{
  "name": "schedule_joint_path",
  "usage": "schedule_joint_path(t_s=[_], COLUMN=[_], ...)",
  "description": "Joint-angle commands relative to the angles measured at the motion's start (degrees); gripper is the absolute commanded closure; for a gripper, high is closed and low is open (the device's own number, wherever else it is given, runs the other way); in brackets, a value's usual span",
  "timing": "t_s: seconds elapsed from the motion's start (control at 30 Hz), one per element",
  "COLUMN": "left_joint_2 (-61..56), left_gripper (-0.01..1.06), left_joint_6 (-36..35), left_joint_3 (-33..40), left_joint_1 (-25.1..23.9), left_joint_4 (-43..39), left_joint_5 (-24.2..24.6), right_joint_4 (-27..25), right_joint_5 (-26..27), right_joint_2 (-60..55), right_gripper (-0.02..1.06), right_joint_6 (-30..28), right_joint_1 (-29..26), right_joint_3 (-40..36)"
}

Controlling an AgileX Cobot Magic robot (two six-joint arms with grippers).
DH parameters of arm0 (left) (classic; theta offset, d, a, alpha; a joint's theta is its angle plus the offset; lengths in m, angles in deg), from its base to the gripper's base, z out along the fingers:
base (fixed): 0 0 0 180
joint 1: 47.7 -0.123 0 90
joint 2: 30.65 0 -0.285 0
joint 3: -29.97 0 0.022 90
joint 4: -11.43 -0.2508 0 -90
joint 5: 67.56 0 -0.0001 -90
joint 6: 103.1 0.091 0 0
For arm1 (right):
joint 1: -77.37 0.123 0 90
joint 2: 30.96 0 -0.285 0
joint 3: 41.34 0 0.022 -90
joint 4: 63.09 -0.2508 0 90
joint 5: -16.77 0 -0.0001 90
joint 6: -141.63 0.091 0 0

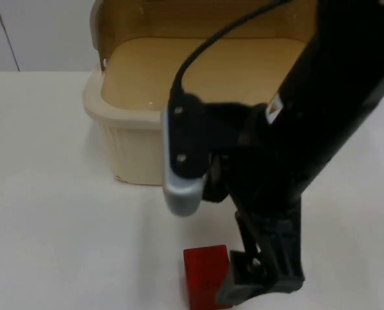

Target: Open the box lid with the left hand, place the block into the box with the right hand, then close the box lid with the left hand.

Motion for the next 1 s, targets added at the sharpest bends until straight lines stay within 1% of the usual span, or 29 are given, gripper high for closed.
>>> schedule_joint_path(t_s=[0.0,0.13,0.27,0.33,0.4,0.53,0.63,0.73,0.8,0.87,0.93,0.97], left_joint_2=[-0.4,-0.4,-0.4,-0.4,-0.4,-0.4,-0.4,-0.4,-0.4,-0.4,-0.4,-0.4], left_gripper=[0.0,0.0,0.0,0.0,0.0,0.0,0.0,0.0,0.0,0.0,0.0,0.0], left_joint_6=[0.0,0.0,0.0,0.0,0.0,0.0,0.0,0.0,0.0,0.0,0.0,0.0], left_joint_3=[-0.4,-0.4,-0.4,-0.4,-0.4,-0.4,-0.4,-0.4,-0.4,-0.4,-0.4,-0.4], left_joint_1=[-0.2,-0.2,-0.2,-0.2,-0.2,-0.2,-0.2,-0.2,-0.2,-0.2,-0.2,-0.2], left_joint_4=[-0.3,-0.3,-0.3,-0.3,-0.3,-0.3,-0.8,-0.9,-0.9,-1.0,-1.1,-1.1], left_joint_5=[0.1,0.1,0.1,0.1,0.1,0.1,0.1,0.1,0.1,0.1,0.1,0.1], right_joint_4=[0.7,2.6,3.0,3.1,3.3,4.8,4.7,4.7,4.7,4.8,4.8,4.8], right_joint_5=[-0.8,0.3,0.6,1.7,3.9,4.6,4.7,7.1,7.3,7.1,6.7,6.7], right_joint_2=[-1.6,-3.6,-5.9,-7.5,-8.8,-10.0,-10.8,-11.4,-11.4,-11.5,-11.5,-11.5], right_gripper=[0.01,0.01,0.01,0.01,0.01,0.01,0.01,0.02,0.03,0.1,0.23,0.23], right_joint_6=[-1.2,-1.2,-1.2,-1.2,-1.2,-1.2,-1.2,-1.2,-1.2,-1.2,-1.2,-1.2], right_joint_1=[0.2,0.2,0.2,0.2,0.2,0.2,0.2,0.2,0.2,0.2,0.2,0.2], right_joint_3=[0.9,1.0,1.0,1.0,1.0,1.1,1.5,1.9,2.3,2.9,3.5,3.5])
